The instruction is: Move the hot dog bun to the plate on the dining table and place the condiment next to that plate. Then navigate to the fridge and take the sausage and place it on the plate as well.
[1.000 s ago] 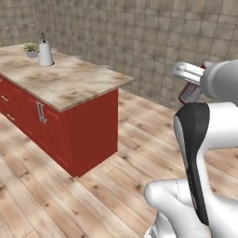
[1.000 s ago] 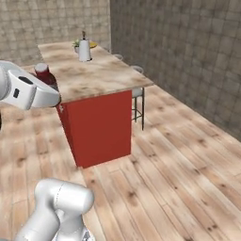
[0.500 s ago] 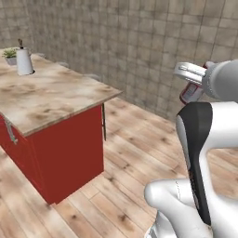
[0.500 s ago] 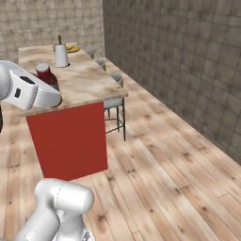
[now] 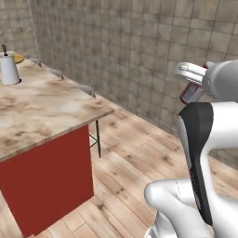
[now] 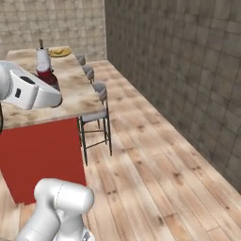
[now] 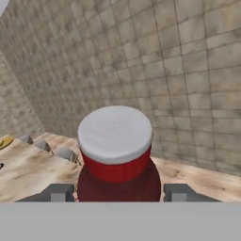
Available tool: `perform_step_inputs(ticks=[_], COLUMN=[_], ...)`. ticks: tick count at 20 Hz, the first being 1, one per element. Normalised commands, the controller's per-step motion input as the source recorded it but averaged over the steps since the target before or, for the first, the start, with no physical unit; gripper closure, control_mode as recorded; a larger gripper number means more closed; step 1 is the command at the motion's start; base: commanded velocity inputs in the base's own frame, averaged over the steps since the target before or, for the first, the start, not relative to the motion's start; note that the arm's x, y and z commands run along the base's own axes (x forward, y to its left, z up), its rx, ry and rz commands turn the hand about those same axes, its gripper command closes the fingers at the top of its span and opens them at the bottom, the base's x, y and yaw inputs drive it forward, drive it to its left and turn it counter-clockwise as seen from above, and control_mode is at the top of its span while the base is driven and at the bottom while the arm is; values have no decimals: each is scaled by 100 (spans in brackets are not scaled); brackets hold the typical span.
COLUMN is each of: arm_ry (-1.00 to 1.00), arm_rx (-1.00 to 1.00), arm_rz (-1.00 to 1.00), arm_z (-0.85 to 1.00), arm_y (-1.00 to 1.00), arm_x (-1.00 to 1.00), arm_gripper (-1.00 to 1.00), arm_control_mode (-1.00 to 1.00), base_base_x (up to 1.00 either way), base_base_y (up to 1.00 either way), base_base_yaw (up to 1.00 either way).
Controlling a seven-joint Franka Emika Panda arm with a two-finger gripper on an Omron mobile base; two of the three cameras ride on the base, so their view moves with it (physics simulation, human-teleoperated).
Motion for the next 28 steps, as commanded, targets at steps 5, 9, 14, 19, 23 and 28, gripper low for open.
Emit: perform_step_inputs(ticks=[5, 9, 14, 19, 23, 28], arm_ry=[0, 0, 0, 0, 0, 0], arm_rx=[0, 0, 0, 0, 0, 0], arm_rz=[0, 0, 0, 0, 0, 0], arm_z=[0, 0, 0, 0, 0, 0], arm_y=[0, 0, 0, 0, 0, 0], arm_x=[0, 0, 0, 0, 0, 0], arm_gripper=[100, 100, 100, 100, 100, 100], arm_control_mode=[100, 100, 100, 100, 100, 100], base_base_x=[100, 100, 100, 100, 87, 75], base_base_y=[-53, -49, -48, -51, -61, -64], base_base_yaw=[25, 32, 36, 38, 37, 37])
